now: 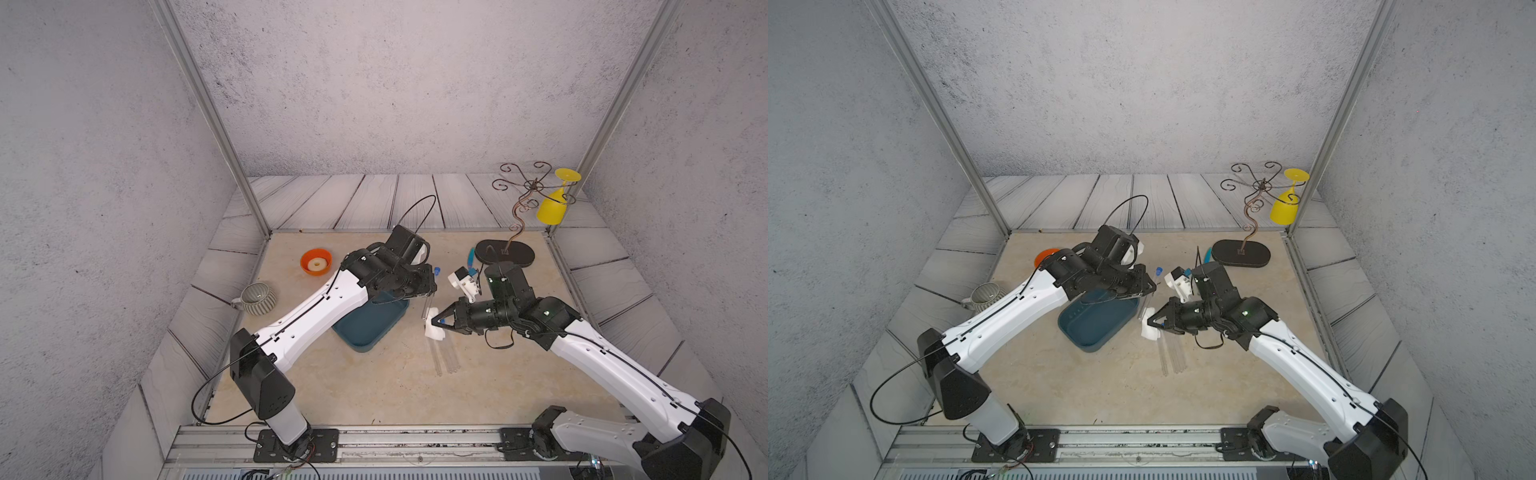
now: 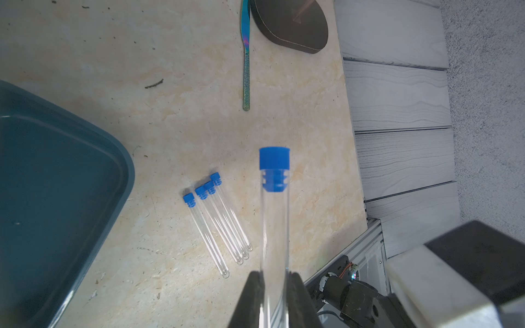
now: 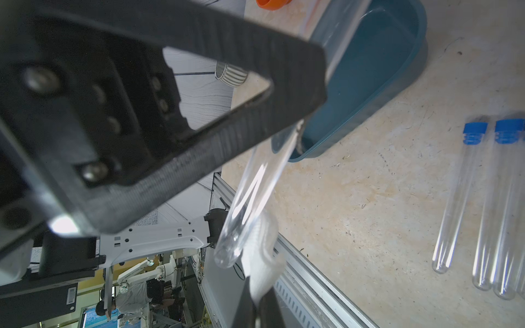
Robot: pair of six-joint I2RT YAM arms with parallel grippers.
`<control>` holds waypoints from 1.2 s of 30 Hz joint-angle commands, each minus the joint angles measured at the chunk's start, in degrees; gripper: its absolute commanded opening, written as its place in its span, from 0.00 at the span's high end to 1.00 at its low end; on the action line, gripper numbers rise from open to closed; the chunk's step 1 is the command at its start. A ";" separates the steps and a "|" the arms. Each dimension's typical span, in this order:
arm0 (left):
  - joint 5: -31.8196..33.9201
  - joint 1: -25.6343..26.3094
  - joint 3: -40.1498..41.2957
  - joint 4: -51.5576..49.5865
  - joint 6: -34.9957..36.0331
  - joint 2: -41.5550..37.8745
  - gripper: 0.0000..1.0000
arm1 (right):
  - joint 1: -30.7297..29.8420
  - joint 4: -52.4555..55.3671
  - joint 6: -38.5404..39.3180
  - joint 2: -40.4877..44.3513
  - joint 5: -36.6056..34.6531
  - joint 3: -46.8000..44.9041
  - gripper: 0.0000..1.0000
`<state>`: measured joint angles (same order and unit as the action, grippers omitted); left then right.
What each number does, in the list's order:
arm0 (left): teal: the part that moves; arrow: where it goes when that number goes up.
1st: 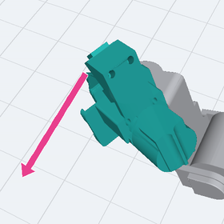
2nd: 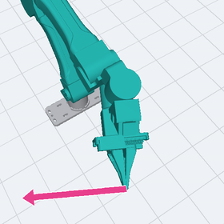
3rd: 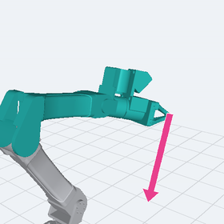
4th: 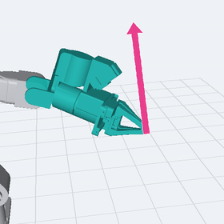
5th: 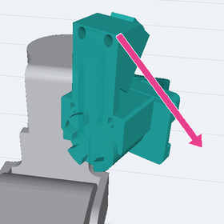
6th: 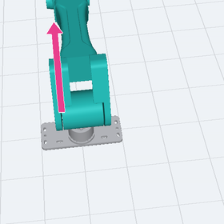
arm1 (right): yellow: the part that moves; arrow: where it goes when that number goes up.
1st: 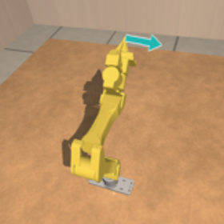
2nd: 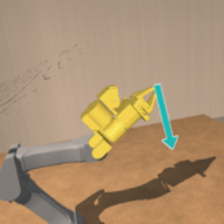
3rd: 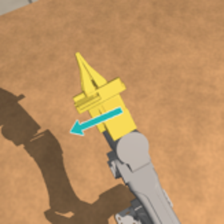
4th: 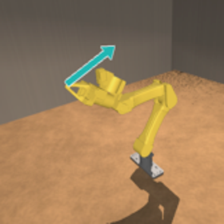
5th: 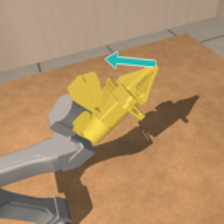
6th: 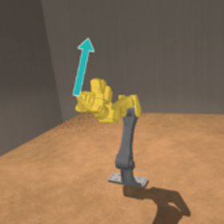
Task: Wipe the exteriors of test tubes
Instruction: Wipe the dirt from the test tube.
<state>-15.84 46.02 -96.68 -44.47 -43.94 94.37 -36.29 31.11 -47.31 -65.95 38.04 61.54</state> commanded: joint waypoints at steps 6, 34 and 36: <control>0.98 -0.05 5.76 3.08 -0.26 -1.62 0.85 | 1.88 -1.57 3.54 -6.43 -0.25 3.23 0.95; 4.87 -0.23 10.99 6.43 1.23 -2.83 0.85 | 2.97 -14.06 -2.35 -9.22 0.46 -2.70 0.96; 5.02 -0.23 10.84 6.41 1.27 -2.91 0.85 | 3.23 -14.06 -2.43 -9.62 0.53 -1.89 0.95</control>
<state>-11.31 45.89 -86.17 -38.09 -43.31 93.19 -33.52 18.61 -50.54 -74.54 38.89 57.45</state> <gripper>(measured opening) 0.174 0.049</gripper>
